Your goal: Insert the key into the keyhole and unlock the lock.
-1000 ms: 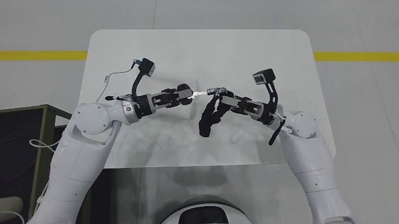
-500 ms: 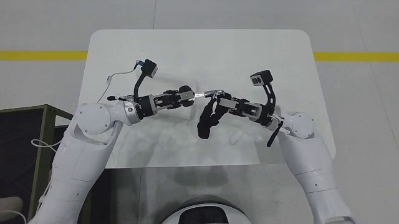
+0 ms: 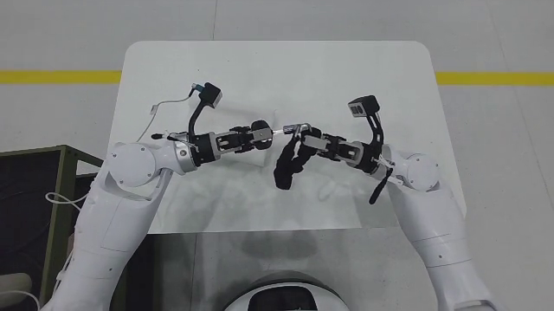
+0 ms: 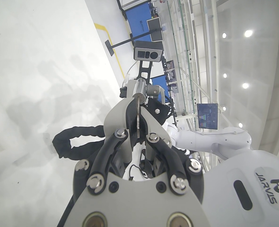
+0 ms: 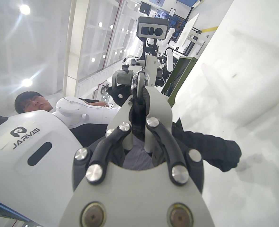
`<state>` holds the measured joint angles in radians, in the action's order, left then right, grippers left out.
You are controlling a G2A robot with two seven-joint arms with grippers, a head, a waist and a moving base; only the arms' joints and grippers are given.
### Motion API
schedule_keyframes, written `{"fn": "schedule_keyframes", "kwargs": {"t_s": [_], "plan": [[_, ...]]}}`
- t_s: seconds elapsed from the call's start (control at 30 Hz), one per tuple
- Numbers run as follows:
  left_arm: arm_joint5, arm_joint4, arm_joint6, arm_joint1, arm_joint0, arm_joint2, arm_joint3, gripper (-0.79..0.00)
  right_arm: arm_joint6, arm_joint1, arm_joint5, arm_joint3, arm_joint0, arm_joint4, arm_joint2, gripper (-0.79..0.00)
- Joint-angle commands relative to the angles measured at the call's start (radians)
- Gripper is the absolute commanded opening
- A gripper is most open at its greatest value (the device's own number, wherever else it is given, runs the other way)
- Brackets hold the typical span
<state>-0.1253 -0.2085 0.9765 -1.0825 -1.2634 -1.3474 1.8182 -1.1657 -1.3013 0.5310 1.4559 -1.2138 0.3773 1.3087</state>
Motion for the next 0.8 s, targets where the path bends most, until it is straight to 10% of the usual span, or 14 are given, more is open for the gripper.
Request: {"fn": "schedule_keyframes", "kwargs": {"t_s": [0.0, 0.77], "plan": [[0.0, 0.013, -0.006, -0.001, -0.002, -0.001, 0.002, -0.785, 0.013, 0.002, 0.008, 0.004, 0.0, -0.024, -0.002, -0.785], [0.0, 0.044, 0.003, -0.012, -0.009, -0.009, -0.003, -0.785, 0.031, 0.023, -0.015, 0.0, 0.01, -0.018, -0.006, -0.785]]}}
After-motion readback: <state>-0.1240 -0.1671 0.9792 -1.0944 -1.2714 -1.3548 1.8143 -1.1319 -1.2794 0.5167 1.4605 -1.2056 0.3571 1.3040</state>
